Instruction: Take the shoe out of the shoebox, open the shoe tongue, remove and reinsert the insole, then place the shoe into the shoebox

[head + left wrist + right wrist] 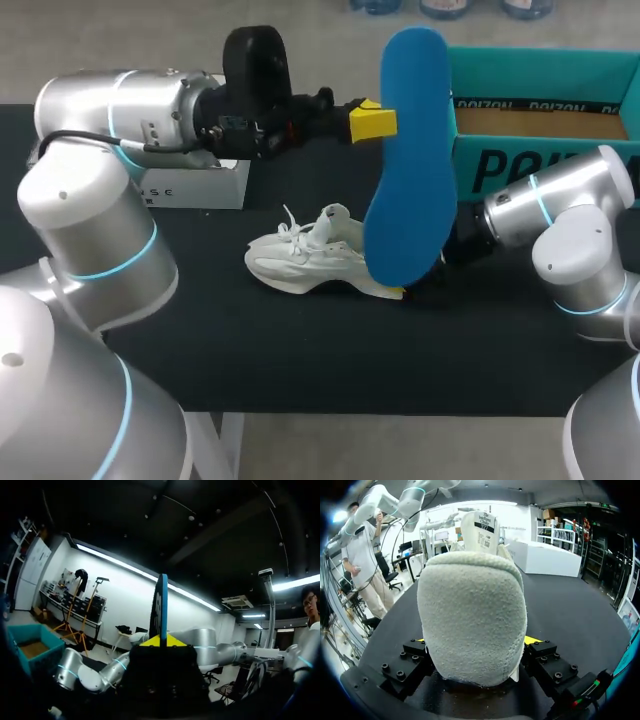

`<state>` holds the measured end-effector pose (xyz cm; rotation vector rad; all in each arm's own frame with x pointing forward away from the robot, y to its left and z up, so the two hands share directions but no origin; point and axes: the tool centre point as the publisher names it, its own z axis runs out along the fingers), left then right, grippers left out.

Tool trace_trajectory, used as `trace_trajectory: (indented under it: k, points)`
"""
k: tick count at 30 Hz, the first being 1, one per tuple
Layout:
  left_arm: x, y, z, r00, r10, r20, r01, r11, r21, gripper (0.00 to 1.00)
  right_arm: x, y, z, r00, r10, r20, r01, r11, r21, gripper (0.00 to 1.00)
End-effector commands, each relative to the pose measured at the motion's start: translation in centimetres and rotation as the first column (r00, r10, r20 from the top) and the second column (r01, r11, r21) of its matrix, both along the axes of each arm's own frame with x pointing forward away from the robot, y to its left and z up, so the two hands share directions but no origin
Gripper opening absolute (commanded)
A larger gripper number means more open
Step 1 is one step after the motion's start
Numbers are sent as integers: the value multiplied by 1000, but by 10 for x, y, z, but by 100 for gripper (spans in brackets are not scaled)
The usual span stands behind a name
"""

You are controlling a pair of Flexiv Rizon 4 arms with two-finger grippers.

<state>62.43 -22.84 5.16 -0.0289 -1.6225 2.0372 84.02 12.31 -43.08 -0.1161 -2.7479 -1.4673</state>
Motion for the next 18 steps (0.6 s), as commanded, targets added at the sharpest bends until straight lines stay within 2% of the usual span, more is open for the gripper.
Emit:
trace_trajectory:
  k: [1,6,8,18]
  points:
    - [-4,-7,4,1000,-1,-12,1,999,-38,0,-1,2,-6,1000,-1,0,1,1000,-3,0]
    - [-17,-9,8,1000,-19,-18,18,999,-34,0,-1,2,-6,1000,-1,0,1,1000,-3,0]
    - [-18,-9,7,1000,-8,-9,8,1000,-4,0,-1,2,-6,1000,-1,0,1,1000,-3,0]
    - [-25,-3,4,1000,14,2,-14,1000,-16,0,-1,2,-6,1000,-1,0,1,1000,-3,0]
